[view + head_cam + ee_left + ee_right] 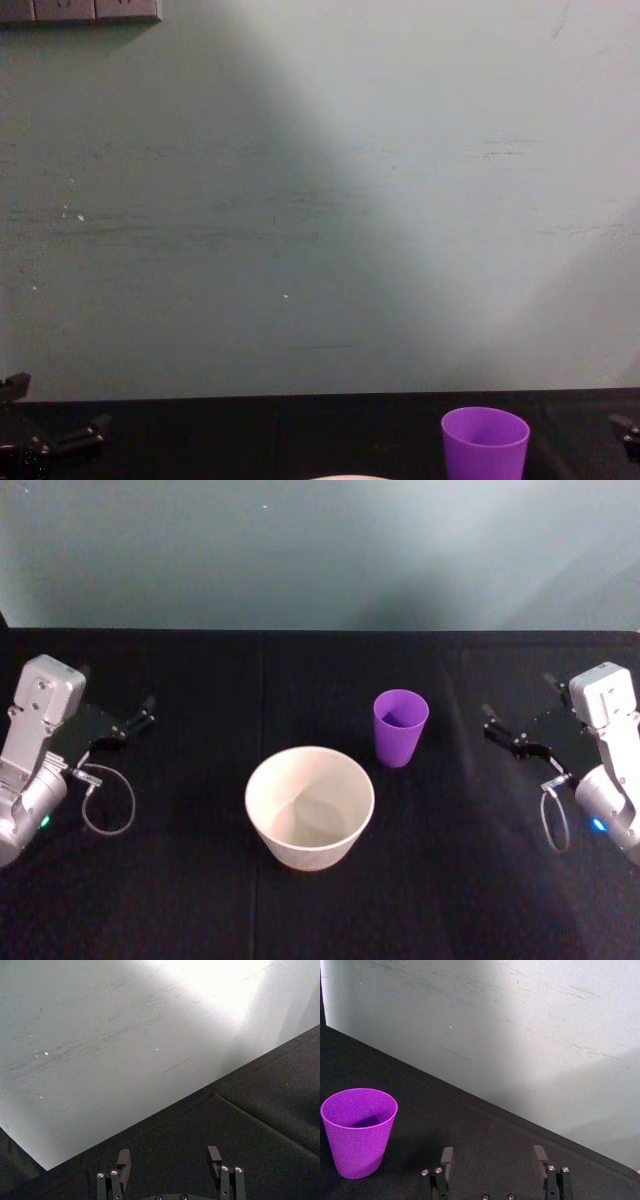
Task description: Pick up the cup and pour the mung beans from the cup into the bowl.
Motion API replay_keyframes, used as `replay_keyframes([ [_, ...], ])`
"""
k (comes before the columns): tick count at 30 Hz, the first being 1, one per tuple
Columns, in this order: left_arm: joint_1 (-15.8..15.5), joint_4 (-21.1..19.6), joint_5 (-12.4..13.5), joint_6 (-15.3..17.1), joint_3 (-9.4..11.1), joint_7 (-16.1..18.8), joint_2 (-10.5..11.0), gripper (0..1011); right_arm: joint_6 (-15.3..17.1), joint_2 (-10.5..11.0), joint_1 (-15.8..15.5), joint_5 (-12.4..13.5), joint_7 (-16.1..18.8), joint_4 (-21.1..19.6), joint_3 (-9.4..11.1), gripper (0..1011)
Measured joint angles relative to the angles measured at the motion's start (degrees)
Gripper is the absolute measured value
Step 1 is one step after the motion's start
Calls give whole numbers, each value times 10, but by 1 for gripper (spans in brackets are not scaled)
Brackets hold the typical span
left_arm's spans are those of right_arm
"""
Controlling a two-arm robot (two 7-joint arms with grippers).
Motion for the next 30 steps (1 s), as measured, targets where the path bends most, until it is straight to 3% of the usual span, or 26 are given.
replay_keyframes([
  [30, 0, 0, 0, 0, 0, 0, 0, 1000, 0, 0, 0, 0, 0, 0, 0, 1003],
])
